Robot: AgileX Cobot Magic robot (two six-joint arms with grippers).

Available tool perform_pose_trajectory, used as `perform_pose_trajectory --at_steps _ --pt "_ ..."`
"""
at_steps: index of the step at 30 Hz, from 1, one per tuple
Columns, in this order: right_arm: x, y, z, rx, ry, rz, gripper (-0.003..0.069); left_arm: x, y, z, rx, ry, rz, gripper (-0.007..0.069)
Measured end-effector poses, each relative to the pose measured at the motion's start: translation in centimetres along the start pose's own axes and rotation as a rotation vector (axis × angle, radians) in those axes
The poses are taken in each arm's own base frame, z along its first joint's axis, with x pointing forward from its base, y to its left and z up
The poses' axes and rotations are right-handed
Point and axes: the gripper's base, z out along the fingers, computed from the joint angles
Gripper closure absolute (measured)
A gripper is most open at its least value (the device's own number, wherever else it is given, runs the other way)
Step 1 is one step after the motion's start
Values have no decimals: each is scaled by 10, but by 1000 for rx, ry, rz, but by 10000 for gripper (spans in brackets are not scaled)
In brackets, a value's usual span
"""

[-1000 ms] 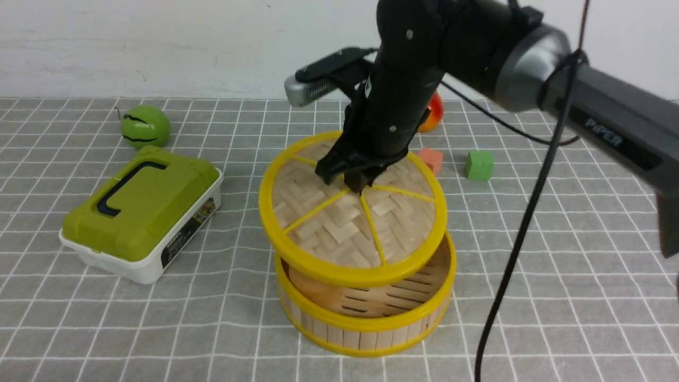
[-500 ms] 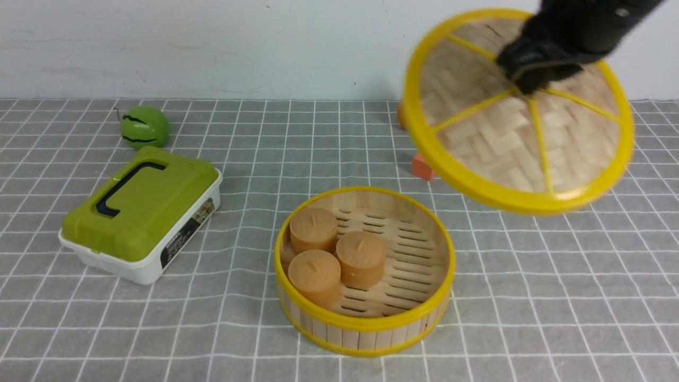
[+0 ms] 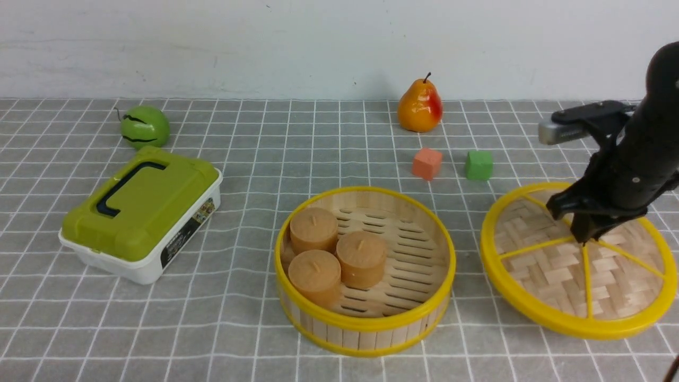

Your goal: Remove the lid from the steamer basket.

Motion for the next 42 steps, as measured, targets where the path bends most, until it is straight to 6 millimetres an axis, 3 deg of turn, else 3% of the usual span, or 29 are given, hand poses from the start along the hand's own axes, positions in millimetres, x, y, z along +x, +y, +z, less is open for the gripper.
perform_pose_trajectory --at_steps 7,10,13,14,17,20,21,22,23,28,29,30,36,38,39,40,42 --pt "-2 -1 47 -15 69 12 552 0 0 0 0 0 0 386" --pt "-3 -1 47 -17 65 28 480 0 0 0 0 0 0 386" --pt "-3 0 38 -22 44 44 337 0 0 0 0 0 0 386" --pt "-3 1 37 -23 42 45 328 0 0 0 0 0 0 386" --pt "-3 4 -2 -34 -41 51 219 0 0 0 0 0 0 386" --pt "5 8 -64 -36 -167 46 163 0 0 0 0 0 0 386" --pt "6 8 -68 -36 -178 45 163 0 0 0 0 0 0 386" --pt "16 11 -100 -43 -238 44 157 0 0 0 0 0 0 386" --pt "23 13 -120 -48 -276 43 158 0 0 0 0 0 0 386" --pt "73 22 -200 -58 -451 29 243 0 0 0 0 0 0 386" --pt "73 22 -199 -59 -446 29 250 0 0 0 0 0 0 386" --pt "95 25 -216 -58 -483 24 324 0 0 0 0 0 0 386" --pt "164 34 -229 -90 -545 25 621 0 0 0 0 0 0 386" --pt "187 36 -229 -93 -583 25 666 0 0 0 0 0 0 386" --pt "187 36 -228 -93 -579 26 668 0 0 0 0 0 0 386" --pt "205 37 -226 -92 -608 25 679 0 0 0 0 0 0 386" --pt "217 38 -226 -89 -642 24 680 0 0 0 0 0 0 386"
